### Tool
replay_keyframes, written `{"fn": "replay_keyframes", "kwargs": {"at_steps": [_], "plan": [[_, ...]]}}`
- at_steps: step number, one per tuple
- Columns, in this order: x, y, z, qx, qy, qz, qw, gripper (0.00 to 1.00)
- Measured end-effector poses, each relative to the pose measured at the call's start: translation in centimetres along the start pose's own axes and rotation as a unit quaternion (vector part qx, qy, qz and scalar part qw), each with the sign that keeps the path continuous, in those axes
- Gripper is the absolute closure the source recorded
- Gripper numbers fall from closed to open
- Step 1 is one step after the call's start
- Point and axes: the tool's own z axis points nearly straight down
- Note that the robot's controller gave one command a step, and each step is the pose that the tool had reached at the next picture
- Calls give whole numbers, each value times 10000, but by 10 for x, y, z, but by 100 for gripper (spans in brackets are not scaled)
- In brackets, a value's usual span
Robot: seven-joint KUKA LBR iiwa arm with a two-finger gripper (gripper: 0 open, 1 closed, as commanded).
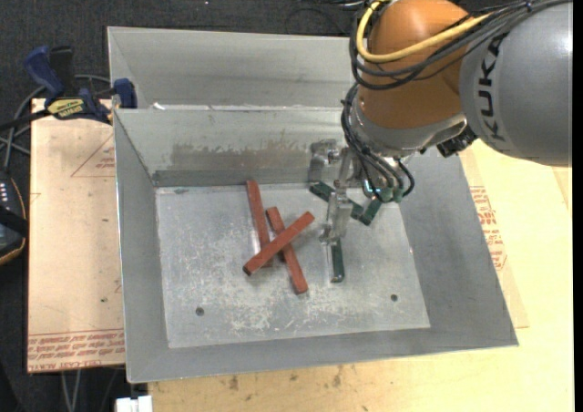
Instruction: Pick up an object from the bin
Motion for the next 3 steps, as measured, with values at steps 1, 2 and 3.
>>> {"fn": "replay_keyframes", "kwargs": {"at_steps": [1,2,3], "plan": [[-25,-4,139,1,-5,-322,9995,0],[-14,35,169,-13,-74,69,9999,0],[-8,34,171,3,88,72,9999,100]]}}
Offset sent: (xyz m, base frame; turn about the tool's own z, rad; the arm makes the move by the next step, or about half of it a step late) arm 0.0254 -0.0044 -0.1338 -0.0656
